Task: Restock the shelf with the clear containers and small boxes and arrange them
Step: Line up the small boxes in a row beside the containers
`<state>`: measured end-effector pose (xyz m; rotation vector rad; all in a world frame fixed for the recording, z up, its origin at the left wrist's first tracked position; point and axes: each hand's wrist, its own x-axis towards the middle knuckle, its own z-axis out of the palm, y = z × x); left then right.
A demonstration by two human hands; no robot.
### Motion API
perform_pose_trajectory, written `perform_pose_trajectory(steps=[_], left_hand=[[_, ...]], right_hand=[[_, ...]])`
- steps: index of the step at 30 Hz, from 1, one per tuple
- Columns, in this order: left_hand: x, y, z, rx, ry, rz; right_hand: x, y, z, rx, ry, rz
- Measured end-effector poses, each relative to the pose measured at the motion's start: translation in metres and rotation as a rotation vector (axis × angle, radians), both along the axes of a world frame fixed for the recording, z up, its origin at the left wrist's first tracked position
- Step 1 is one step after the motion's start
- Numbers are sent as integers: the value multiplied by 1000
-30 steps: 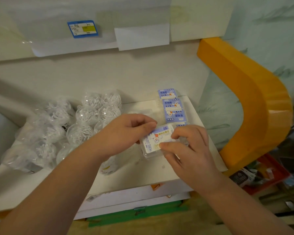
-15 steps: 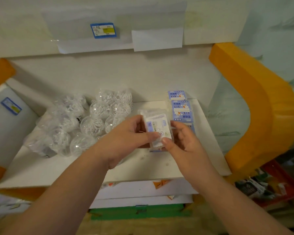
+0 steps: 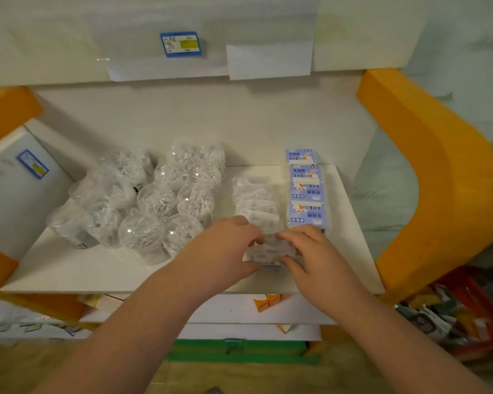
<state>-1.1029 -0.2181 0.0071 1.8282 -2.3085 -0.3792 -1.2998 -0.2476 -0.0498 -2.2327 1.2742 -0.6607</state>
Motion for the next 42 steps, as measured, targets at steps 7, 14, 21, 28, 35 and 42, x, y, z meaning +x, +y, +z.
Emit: perform_pose_trajectory(steps=[7, 14, 21, 28, 35, 42], left_hand=[[5, -10, 6, 7, 49, 60], [10, -49, 28, 165, -104, -32], [13, -96, 29, 332, -353, -81], [21, -111, 20, 397, -437, -191], [19, -113, 19, 329, -533, -263], [19, -128, 20, 319, -535, -267]], right_hand=[[12, 6, -11, 21, -116, -105], [26, 7, -18, -33, -90, -166], [34, 13, -17, -61, -32, -211], [40, 14, -12, -98, 66, -258], [56, 12, -7, -162, 164, -299], [53, 7, 5, -297, 202, -326]])
